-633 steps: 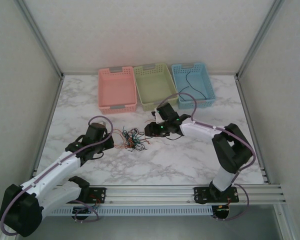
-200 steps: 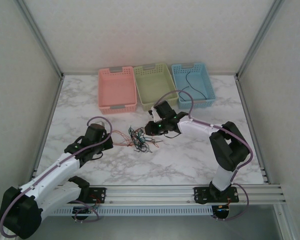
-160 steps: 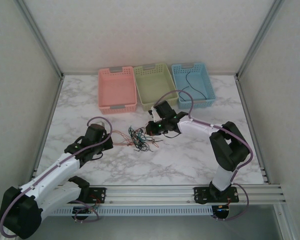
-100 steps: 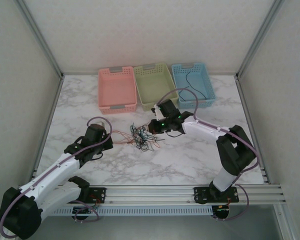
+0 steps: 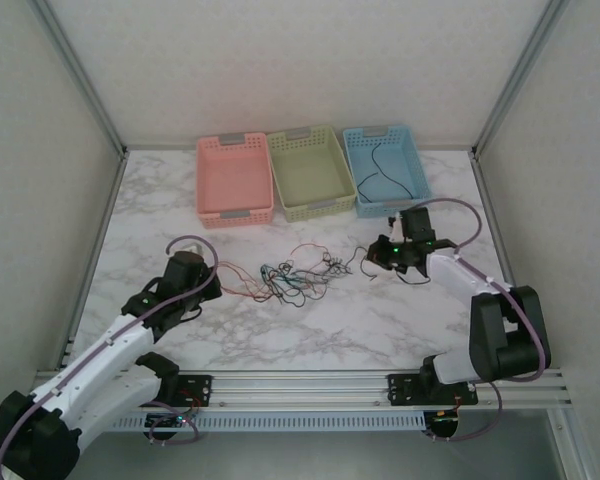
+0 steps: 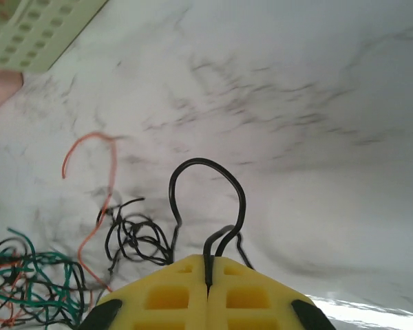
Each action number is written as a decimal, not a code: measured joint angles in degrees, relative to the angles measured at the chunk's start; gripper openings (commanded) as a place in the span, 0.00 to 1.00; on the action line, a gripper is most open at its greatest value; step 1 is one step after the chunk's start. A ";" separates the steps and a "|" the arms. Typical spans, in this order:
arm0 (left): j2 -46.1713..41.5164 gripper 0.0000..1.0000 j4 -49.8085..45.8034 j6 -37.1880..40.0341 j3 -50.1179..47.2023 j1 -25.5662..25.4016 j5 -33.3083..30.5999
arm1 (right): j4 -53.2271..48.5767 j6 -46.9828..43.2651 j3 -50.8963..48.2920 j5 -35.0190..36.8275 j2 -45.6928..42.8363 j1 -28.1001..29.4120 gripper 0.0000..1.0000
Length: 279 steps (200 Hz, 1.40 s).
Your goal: Untangle the cables
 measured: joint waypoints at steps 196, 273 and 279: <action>0.13 0.59 -1.42 0.35 1.07 0.00 4.02 | 2.56 -0.68 2.69 -13.99 -8.76 13.90 0.00; 1.68 0.68 1.33 1.14 5.07 -0.74 13.09 | 3.26 -0.02 5.88 -10.80 -3.93 20.65 0.00; 2.10 0.68 1.75 1.14 5.29 -1.14 13.75 | 3.39 0.33 5.88 -10.54 -3.80 20.76 0.00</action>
